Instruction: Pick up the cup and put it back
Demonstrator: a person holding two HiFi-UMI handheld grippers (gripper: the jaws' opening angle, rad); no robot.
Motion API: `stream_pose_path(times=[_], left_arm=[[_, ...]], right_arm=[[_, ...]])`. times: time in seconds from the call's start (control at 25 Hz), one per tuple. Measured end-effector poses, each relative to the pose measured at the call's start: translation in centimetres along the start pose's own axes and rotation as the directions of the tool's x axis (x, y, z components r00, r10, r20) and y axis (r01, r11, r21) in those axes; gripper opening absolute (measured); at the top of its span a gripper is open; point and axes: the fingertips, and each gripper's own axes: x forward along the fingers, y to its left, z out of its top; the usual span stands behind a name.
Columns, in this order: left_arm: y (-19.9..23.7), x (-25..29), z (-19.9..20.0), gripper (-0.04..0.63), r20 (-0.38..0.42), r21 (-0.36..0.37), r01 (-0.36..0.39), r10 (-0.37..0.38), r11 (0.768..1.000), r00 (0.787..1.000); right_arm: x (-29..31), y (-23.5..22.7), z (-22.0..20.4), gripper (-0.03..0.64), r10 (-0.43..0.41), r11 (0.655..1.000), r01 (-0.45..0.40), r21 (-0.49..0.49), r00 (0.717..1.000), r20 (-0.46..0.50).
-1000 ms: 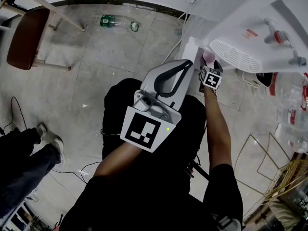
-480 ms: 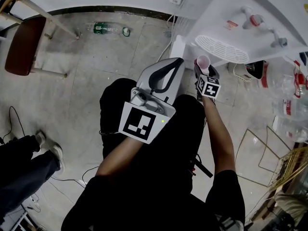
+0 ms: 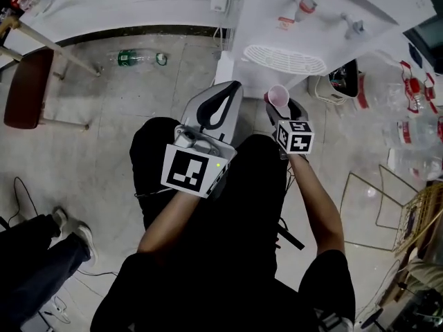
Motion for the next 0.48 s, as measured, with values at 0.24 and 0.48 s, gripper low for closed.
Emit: stream_pose_path(times=[0.24,0.48], left_arm=[[-2.0,0.9,-0.6,0.008,-0.018,0.042,0.028,-0.027,0.999,0.999],[-3.2,1.6,-1.3,0.008,-0.03,0.04,0.04,-0.039,0.998,0.999]], right_arm=[[-5.4,0.4,2.0,0.281,0.049,0.998,-0.048,-0.036,0.999,0.015],[-9.5,0.7,4.0,0.281,0.083,0.995,-0.082,-0.061,0.996,0.02]])
